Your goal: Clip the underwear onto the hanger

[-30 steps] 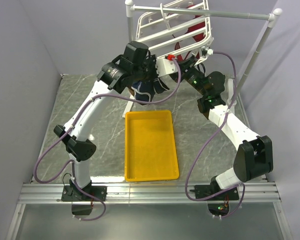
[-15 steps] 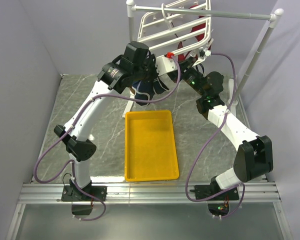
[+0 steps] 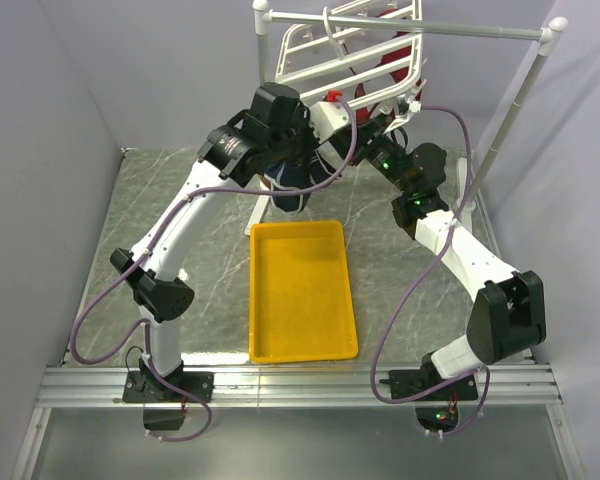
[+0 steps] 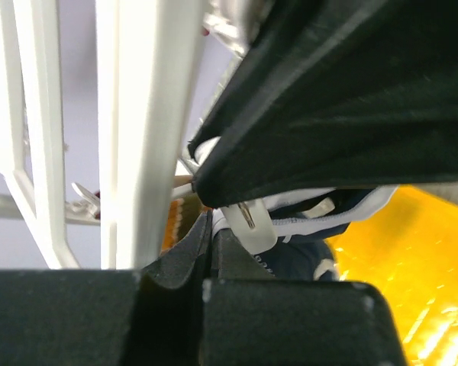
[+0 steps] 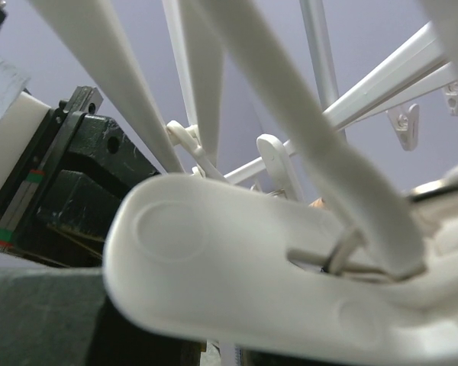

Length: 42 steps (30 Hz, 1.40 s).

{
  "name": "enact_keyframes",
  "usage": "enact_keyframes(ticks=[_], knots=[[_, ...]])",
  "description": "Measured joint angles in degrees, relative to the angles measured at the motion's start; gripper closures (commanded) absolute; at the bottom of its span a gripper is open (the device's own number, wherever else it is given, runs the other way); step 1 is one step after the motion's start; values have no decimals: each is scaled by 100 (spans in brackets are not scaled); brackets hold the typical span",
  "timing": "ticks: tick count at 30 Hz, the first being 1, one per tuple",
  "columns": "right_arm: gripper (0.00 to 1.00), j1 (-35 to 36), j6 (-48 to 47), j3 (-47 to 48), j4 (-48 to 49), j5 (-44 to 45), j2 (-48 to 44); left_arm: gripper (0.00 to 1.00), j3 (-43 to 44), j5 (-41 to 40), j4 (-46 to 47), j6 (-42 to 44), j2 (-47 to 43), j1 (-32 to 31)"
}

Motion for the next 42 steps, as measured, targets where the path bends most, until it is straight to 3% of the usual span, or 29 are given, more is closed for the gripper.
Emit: enact_keyframes(ticks=[17,22,42], knots=[[100,59,-553,0,17,-66,4,100,-11,0,-57,-1215,-39,37],[100,96,-717,0,85,-144,4,100,-450,129,170,-1211,-385,57],[100,122,-938,0,188,-332,4,100,-435,708,138,-691,-592,125]])
